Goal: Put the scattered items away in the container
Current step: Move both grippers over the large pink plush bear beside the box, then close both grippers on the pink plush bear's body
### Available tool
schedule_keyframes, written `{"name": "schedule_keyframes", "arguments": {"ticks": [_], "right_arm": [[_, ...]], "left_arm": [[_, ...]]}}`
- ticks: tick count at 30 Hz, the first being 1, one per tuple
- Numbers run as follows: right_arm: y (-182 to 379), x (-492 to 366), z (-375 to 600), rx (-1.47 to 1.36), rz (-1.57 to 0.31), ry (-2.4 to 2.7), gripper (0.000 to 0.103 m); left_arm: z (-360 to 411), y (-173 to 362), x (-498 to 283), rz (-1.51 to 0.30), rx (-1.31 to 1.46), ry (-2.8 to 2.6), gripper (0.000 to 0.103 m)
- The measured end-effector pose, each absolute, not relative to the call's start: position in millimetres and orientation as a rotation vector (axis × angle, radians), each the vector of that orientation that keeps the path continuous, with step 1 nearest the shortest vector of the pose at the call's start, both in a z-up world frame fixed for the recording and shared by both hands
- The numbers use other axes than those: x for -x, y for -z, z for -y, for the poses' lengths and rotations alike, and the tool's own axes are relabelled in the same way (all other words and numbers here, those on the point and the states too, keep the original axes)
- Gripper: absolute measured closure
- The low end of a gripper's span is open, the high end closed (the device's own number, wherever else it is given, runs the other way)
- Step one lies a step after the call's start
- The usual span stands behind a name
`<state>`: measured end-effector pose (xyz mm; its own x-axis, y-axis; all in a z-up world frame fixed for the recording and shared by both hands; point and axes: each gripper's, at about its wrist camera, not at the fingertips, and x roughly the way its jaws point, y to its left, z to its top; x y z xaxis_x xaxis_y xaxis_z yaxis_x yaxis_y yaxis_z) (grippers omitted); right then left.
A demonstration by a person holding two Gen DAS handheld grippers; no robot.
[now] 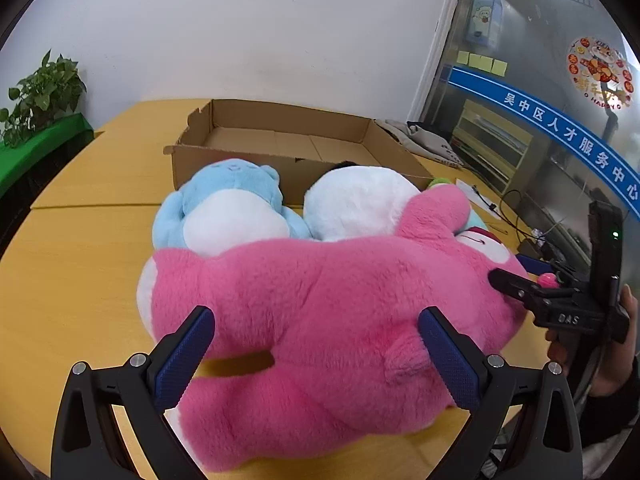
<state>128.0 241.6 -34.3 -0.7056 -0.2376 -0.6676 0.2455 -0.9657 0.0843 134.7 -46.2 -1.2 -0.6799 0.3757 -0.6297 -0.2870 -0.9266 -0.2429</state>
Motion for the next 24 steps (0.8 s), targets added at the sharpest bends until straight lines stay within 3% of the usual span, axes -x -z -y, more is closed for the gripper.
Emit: {"name": "schedule_keyframes", "arguments": {"ticks": [11, 16, 22, 24], "right_arm": [[36, -130, -239, -1.042, -0.034, 2.657, 0.001], [43, -134, -236, -1.001, -0.068, 2.657, 0.001], [43, -146, -220, -0.885, -0.204, 2.697, 0.016], [42, -148, -219, -0.864, -0.211, 2.703, 0.026]], "left_arm": [[35, 20, -123, 0.250, 1.074, -2.447, 0.000], [36, 27, -117, 0.334, 1.086, -2.385, 0.022], [39, 25, -120, 0.338, 1.064, -2.387, 0.043], [39, 23, -122, 0.327, 1.055, -2.391, 0.046]]}}
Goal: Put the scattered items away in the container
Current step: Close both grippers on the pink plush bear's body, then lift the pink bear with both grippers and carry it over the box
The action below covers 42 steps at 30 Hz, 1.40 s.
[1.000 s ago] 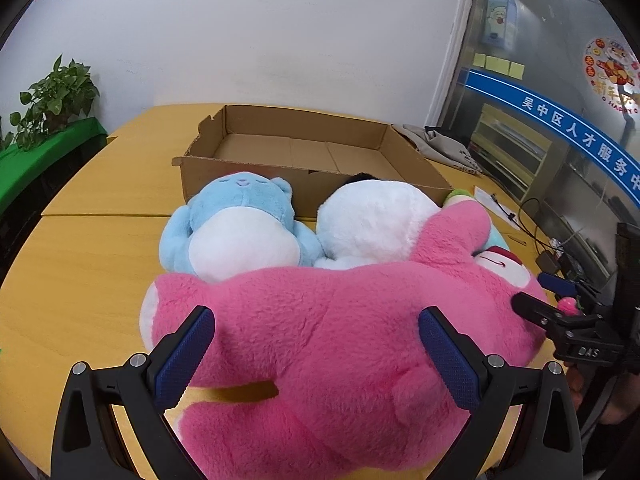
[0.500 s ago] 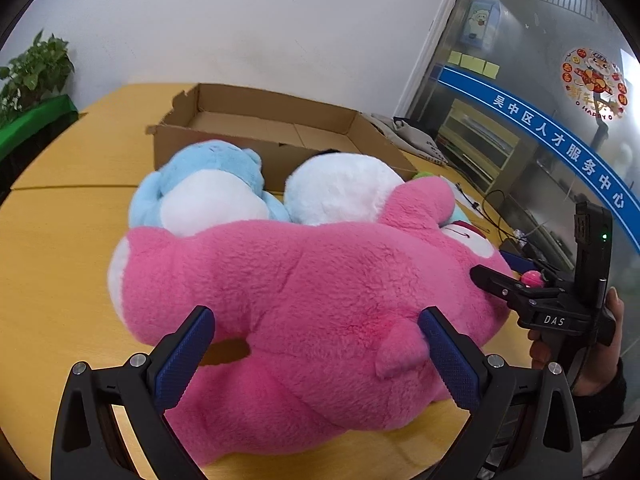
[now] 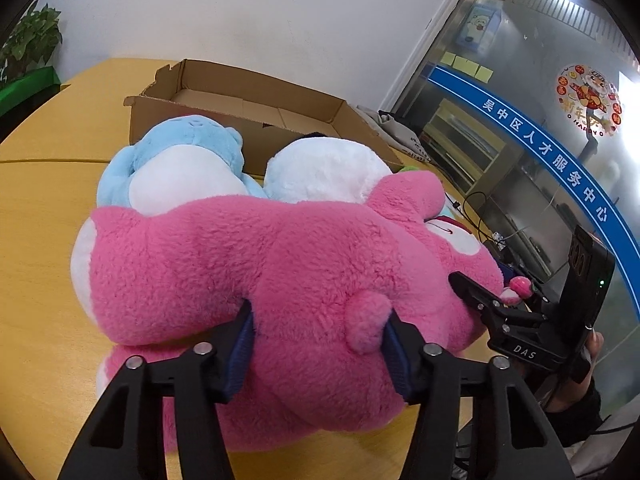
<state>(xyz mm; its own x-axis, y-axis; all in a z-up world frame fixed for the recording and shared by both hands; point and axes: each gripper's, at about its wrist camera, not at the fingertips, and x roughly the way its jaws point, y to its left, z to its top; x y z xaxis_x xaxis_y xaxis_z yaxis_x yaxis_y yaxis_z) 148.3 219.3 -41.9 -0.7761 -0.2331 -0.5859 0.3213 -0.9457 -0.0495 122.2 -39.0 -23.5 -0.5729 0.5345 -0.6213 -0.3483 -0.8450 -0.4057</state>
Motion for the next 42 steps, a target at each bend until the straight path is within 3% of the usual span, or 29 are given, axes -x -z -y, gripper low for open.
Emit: {"name": "schedule_keyframes", "arguments": {"ticks": [2, 5, 18, 23, 30, 33, 34, 35, 36, 37, 39, 42], "right_arm": [[38, -151, -223, -0.836, -0.196, 2.703, 0.041], [29, -158, -233, -0.786, -0.132, 2.703, 0.055], [-29, -149, -241, -0.604, -0.013, 2.715, 0.061], [-74, -112, -242, -0.448, -0.044, 2.769, 0.061], [-118, 12, -228, -0.365, -0.073, 2.827, 0.061], [-122, 77, -218, -0.377, -0.106, 2.846, 0.064], [-120, 101, -218, -0.394, -0.111, 2.836, 0.088], [-117, 119, -217, -0.405, -0.111, 2.808, 0.100], [-111, 140, -214, -0.437, -0.109, 2.769, 0.100], [-101, 164, -207, -0.501, -0.141, 2.741, 0.100], [-66, 207, -191, -0.646, -0.248, 2.740, 0.100], [-15, 251, -200, -0.927, -0.115, 2.671, 0.099]], "left_arm": [[38, 20, -125, 0.313, 1.048, -2.396, 0.051], [34, 9, -134, 0.266, 1.013, -2.420, 0.056], [35, -80, -115, 0.177, 0.791, -2.468, 0.058], [23, -125, -50, 0.127, 0.683, -2.461, 0.058], [-10, -165, 88, 0.057, 0.663, -2.457, 0.058], [-25, -161, 159, 0.070, 0.731, -2.432, 0.058], [-31, -155, 180, 0.072, 0.758, -2.406, 0.058], [-39, -146, 199, 0.070, 0.787, -2.368, 0.058], [-49, -133, 219, 0.060, 0.819, -2.330, 0.063], [-61, -119, 236, 0.041, 0.852, -2.306, 0.079], [-83, -76, 271, -0.010, 1.021, -2.316, 0.080], [-90, -7, 308, -0.074, 1.277, -2.324, 0.080]]}}
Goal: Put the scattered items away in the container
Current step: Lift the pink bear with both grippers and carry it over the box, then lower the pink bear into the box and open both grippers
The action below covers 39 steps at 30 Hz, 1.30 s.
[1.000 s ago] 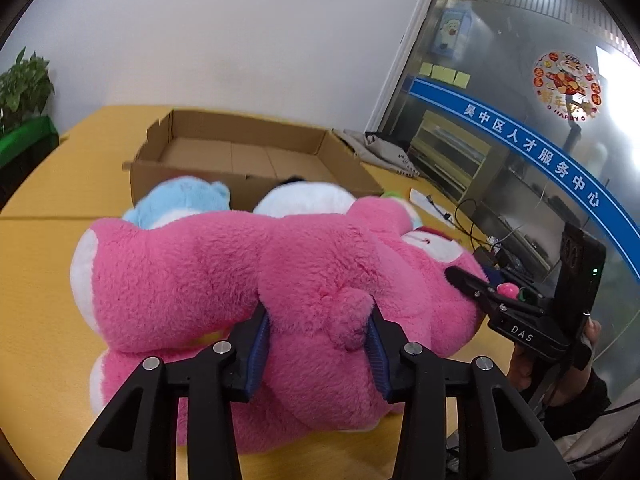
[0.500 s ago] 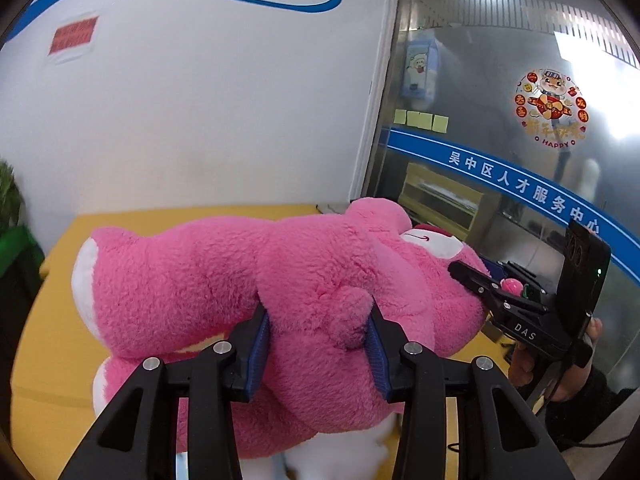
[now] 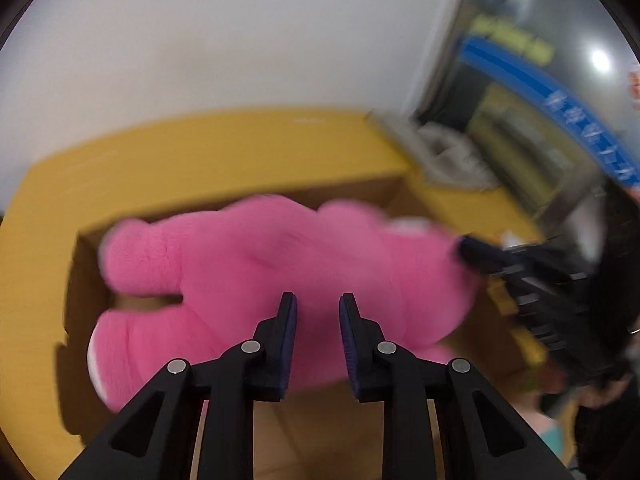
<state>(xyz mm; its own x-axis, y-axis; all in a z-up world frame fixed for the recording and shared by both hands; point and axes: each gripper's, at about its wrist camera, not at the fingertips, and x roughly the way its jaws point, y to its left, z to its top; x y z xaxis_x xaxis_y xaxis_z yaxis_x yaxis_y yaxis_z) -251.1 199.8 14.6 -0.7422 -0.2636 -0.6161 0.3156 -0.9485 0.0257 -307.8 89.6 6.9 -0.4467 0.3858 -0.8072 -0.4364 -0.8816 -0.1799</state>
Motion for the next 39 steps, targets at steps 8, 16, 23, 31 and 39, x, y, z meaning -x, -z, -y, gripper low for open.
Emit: {"name": "schedule_keyframes", "arguments": {"ticks": [8, 16, 23, 31, 39], "right_arm": [[17, 264, -246, -1.072, 0.049, 2.623, 0.018], [47, 291, -229, -1.229, 0.075, 2.510, 0.019], [50, 297, -230, -1.275, 0.058, 2.492, 0.019], [51, 319, -221, -1.342, -0.044, 2.486, 0.037], [45, 304, -243, -1.340, -0.114, 2.623, 0.037]], "left_arm": [[-63, 15, 317, 0.153, 1.290, -2.148, 0.052], [-36, -12, 313, 0.188, 1.138, -2.338, 0.000], [-57, 40, 351, 0.025, 1.368, -2.262, 0.022], [-80, 31, 342, -0.075, 1.305, -2.334, 0.039], [-78, 21, 321, -0.067, 1.256, -2.287, 0.036]]}}
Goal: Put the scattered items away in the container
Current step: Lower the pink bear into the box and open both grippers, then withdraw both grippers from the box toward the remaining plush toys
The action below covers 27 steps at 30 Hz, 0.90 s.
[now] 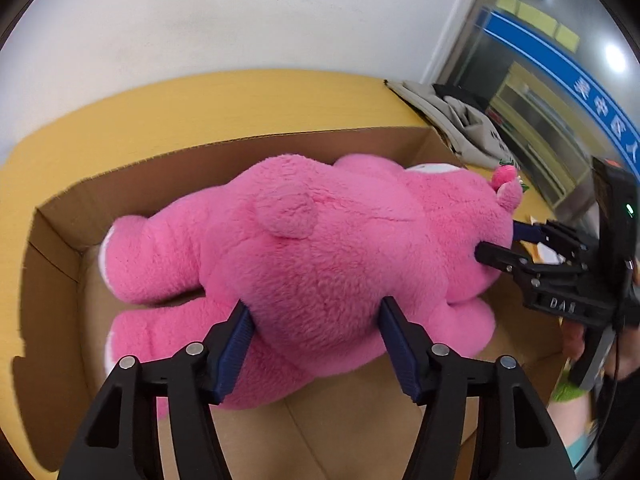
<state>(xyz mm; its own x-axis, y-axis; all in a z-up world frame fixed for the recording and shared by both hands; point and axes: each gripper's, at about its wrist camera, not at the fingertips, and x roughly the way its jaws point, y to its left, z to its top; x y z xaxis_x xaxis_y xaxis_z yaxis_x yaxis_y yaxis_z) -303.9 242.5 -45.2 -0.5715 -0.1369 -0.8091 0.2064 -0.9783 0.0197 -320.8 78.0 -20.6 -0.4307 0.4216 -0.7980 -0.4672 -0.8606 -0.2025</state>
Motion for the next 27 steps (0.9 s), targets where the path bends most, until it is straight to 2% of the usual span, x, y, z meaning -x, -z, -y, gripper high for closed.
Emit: {"name": "schedule_keyframes", "arguments": {"ticks": [6, 9, 12, 18, 27], "right_arm": [[29, 274, -255, -1.294, -0.141, 2.661, 0.035], [12, 248, -267, -1.213, -0.018, 2.563, 0.023], [14, 222, -262, -1.208, -0.046, 2.427, 0.023], [65, 188, -236, -1.425, -0.220, 2.283, 0.023], [66, 166, -253, -1.514, -0.070, 2.321, 0.023]], "left_arm": [[-24, -6, 290, -0.066, 1.252, -2.382, 0.036], [-3, -8, 270, -0.143, 1.307, -2.415, 0.036], [20, 6, 248, -0.170, 1.395, -2.393, 0.036], [30, 48, 215, -0.176, 1.520, -2.325, 0.036], [44, 56, 175, -0.143, 1.526, -2.332, 0.039]]}}
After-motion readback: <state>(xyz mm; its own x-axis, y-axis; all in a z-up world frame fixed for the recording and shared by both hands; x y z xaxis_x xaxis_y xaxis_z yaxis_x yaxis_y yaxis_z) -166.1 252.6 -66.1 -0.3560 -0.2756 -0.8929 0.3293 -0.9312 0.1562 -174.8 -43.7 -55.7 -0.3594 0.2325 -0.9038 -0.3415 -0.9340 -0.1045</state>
